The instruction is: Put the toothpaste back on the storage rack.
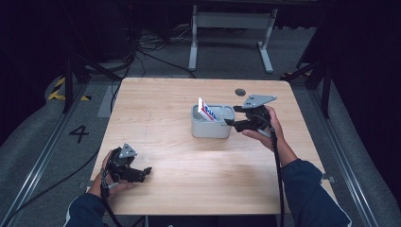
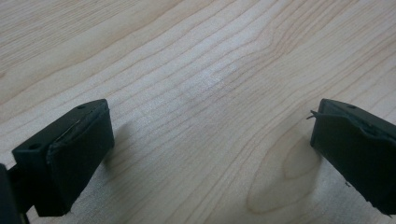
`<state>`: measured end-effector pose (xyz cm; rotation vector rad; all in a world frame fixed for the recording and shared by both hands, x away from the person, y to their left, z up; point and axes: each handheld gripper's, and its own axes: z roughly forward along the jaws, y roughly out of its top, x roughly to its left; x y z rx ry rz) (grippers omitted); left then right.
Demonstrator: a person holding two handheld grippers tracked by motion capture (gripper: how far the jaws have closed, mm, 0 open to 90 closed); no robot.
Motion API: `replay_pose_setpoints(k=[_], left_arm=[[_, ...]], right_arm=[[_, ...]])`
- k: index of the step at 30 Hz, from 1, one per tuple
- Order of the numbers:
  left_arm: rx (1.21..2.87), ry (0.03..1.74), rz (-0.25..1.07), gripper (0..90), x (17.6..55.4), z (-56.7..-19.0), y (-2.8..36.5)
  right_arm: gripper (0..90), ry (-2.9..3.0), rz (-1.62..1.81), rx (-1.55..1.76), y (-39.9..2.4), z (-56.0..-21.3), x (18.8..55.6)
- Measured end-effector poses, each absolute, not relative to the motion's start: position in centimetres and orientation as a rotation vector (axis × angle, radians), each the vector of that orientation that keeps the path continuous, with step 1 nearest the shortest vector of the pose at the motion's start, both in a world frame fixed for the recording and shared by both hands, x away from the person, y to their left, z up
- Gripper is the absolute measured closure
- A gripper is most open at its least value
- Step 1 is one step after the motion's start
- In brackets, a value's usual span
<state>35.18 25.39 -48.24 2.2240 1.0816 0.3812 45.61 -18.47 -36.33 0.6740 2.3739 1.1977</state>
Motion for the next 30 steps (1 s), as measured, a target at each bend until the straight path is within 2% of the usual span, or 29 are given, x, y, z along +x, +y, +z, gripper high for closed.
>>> replay_pose_setpoints(k=[20,30], left_arm=[[2.222,1.083,0.382,0.0,35.2,-48.2,25.4],[2.223,1.082,0.384,0.0,35.2,-48.2,25.4]], right_arm=[[34.5,2.366,1.083,0.637,-20.7,-36.1,42.9],[34.6,2.325,1.059,0.641,-22.2,-37.4,41.1]])
